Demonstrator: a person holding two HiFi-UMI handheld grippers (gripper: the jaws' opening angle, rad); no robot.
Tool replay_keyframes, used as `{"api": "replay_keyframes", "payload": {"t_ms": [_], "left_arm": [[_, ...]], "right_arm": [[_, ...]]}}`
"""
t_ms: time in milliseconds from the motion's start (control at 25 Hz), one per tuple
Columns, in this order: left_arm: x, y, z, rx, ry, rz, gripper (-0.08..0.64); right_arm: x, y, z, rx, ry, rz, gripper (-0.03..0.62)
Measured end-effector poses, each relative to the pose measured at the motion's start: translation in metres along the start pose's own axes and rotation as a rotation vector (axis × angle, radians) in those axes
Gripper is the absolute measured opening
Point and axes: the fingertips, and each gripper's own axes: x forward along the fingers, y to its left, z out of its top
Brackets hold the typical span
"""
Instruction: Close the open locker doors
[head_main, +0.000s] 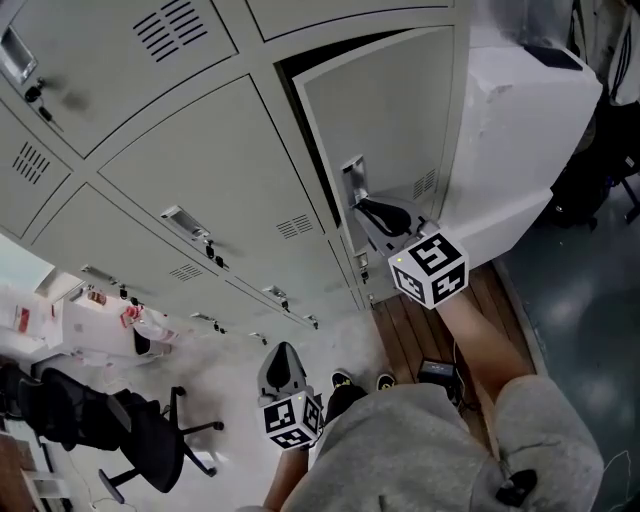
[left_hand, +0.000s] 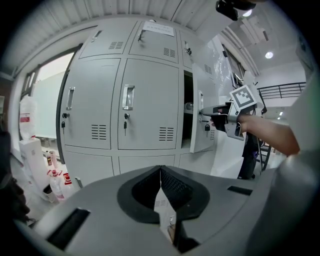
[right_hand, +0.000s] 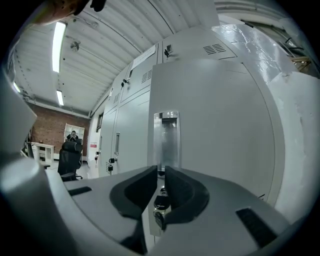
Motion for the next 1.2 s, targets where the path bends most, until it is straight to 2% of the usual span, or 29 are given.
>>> {"api": "replay_keyframes", "payload": {"t_ms": [440, 720, 880, 1200], "left_arm": [[-0.008, 0.025, -0.003, -0.034, -0.005, 0.065, 0.011], [-0.010, 0.028, -0.007, -0.044, -0.002, 0.081, 0.011], [-0.008, 0.028, -0.008, -0.045, 0.005, 0.077, 0.011], [0.000, 0.017, 0.002, -0.022, -0.008, 0.033, 0.011]], "right_arm": [[0.052, -0.023, 0.003, -0.057, 0.010, -0.054, 0.041], [0.063, -0.030, 0.000, -0.043, 0.020, -0.066, 0.031], [0.063, -0.031, -0.001, -0.026, 0.013, -0.060, 0.031], [0.057, -0.031, 0.002, -0.068, 0.013, -0.072, 0.031]]}}
